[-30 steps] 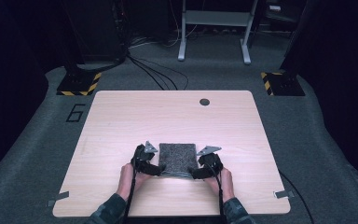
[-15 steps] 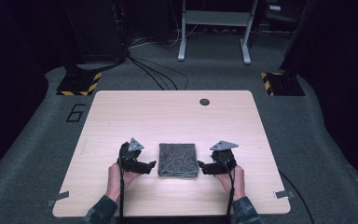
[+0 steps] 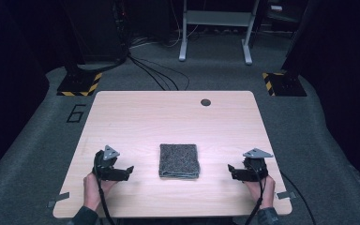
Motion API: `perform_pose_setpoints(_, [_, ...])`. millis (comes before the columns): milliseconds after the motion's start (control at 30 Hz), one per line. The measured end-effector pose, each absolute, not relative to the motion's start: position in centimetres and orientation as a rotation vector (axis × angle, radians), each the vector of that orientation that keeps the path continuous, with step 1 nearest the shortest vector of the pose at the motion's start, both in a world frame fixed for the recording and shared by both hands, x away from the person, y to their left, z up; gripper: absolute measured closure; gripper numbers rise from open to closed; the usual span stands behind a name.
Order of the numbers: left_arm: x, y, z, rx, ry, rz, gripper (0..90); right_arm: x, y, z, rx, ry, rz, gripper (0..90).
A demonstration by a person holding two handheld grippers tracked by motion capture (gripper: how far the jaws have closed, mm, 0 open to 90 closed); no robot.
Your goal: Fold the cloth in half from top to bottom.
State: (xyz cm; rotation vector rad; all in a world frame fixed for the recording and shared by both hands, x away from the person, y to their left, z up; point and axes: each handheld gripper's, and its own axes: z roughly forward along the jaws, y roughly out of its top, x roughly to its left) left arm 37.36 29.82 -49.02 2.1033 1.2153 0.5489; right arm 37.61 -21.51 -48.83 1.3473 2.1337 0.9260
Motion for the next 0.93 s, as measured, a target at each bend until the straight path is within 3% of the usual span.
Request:
perform_pose_setpoints(333, [36.4,33.9,-52.5,2.039,1.375,0.57,3.0,36.1,-27.1,-52.4,1.494,2.043,0.87,11.3])
perform_pose_setpoints(933, [36.5,34.4,-53.2,1.99,1.364,0.59,0.0,36.7,-27.5,-53.0,1.503,2.036,0.857,0.0])
